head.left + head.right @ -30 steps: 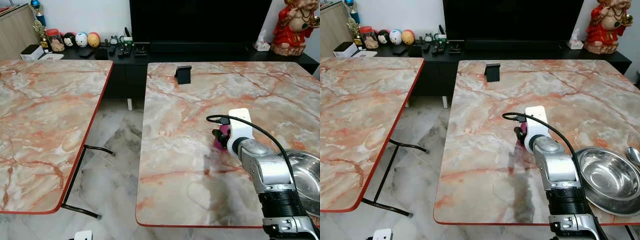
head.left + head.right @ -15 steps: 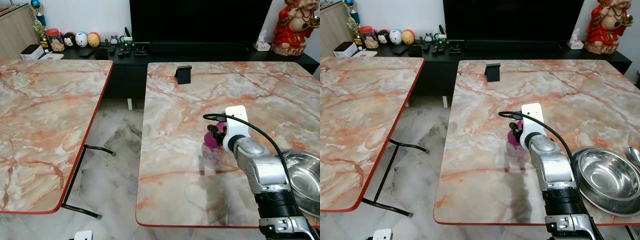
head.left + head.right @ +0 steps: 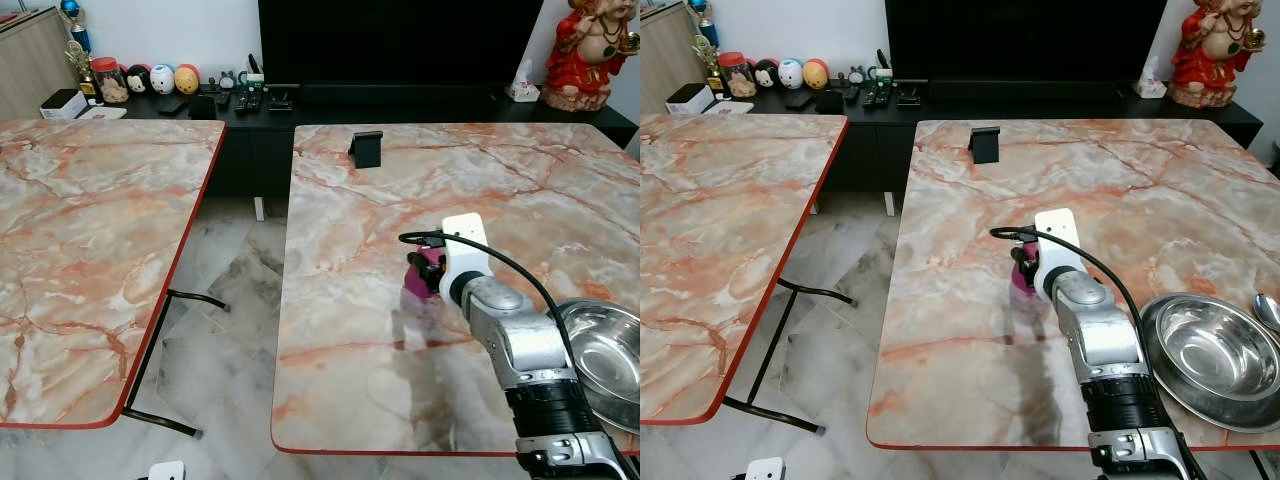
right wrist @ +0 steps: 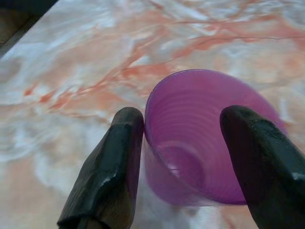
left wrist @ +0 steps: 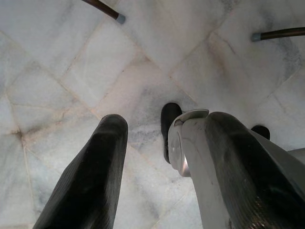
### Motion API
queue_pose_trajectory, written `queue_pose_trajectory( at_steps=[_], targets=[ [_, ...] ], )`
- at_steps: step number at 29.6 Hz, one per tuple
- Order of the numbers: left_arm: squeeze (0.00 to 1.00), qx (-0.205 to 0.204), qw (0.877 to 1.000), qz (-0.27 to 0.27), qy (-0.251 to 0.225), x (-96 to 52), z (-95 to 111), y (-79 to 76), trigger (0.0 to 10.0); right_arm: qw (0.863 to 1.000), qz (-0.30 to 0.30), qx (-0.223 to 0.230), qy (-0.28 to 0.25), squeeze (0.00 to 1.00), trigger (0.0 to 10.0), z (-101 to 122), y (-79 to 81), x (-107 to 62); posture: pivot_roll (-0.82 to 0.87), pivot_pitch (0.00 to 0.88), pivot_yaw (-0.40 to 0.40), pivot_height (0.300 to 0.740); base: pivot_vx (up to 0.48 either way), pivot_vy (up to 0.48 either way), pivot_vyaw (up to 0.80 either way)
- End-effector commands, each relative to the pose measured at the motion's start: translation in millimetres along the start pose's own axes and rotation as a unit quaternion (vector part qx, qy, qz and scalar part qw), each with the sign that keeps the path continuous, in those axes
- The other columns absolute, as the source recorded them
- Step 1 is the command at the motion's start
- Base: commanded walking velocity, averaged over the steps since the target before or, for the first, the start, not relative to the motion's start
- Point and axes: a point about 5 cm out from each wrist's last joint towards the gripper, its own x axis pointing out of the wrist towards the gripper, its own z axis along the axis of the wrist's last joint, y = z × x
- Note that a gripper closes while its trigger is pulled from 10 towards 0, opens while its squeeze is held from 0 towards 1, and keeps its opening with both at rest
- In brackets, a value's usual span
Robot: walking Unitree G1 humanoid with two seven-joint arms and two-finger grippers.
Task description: Setting the table
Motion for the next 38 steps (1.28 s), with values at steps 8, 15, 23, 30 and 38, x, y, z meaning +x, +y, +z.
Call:
queue_pose_trajectory(
  at_steps=[8, 15, 23, 30, 38],
  targets=[
    [0.0, 0.008, 1.0, -0.001, 0.009, -0.3, -2, 2.0, 10.0, 1.0, 0.007, -0.007, 0.007, 0.0, 10.0, -4, 1.2, 0.7, -0.13, 0.0, -0.009, 0.719, 0.0, 0.0, 0.0],
    [0.0, 0.008, 1.0, -0.002, 0.01, -0.3, -2, 1.6, 10.0, 1.0, 0.0, -0.01, 0.005, 0.0, 10.0, -3, -1.0, 0.4, -0.13, 0.0, -0.01, 0.719, 0.0, 0.0, 0.0],
    [0.0, 0.006, 1.0, -0.001, 0.01, -0.3, -2, 1.6, 10.0, 1.0, -0.01, -0.008, -0.012, 0.0, 10.0, 4, -3.7, 0.3, -0.13, 0.0, -0.011, 0.719, 0.0, 0.0, 0.0],
    [0.0, 0.005, 1.0, -0.003, 0.01, -0.2, -2, 1.3, 10.0, 1.0, -0.011, -0.02, -0.002, 0.0, 10.0, 1, -4.4, 0.5, -0.13, 0.0, -0.011, 0.719, 0.0, 0.0, 0.0],
    [0.0, 0.006, 1.0, -0.003, 0.011, -0.2, -2, 1.3, 10.0, 0.997, -0.027, -0.075, 0.019, 0.0, 10.0, -5, -8.4, 0.0, -0.13, 0.0, -0.011, 0.719, 0.0, 0.0, 0.0]
  ],
)
